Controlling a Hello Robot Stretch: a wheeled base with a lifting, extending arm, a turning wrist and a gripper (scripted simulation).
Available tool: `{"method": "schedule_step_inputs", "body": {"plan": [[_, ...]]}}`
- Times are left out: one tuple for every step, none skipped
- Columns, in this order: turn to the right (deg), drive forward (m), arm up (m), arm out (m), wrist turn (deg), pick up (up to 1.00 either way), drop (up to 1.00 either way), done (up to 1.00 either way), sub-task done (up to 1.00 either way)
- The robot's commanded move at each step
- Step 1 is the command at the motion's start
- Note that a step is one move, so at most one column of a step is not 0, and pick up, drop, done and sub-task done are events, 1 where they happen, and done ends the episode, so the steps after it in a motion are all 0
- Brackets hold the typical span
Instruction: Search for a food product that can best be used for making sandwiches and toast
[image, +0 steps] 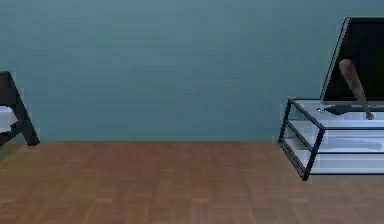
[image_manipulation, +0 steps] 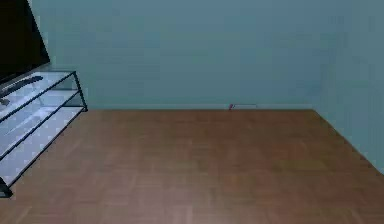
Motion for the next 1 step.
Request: {"method": "schedule_step_inputs", "body": {"plan": [[-45.0, 0.0, 0.0, 0.0, 0.0, 0.0, 0.0, 0.0, 0.0]]}}
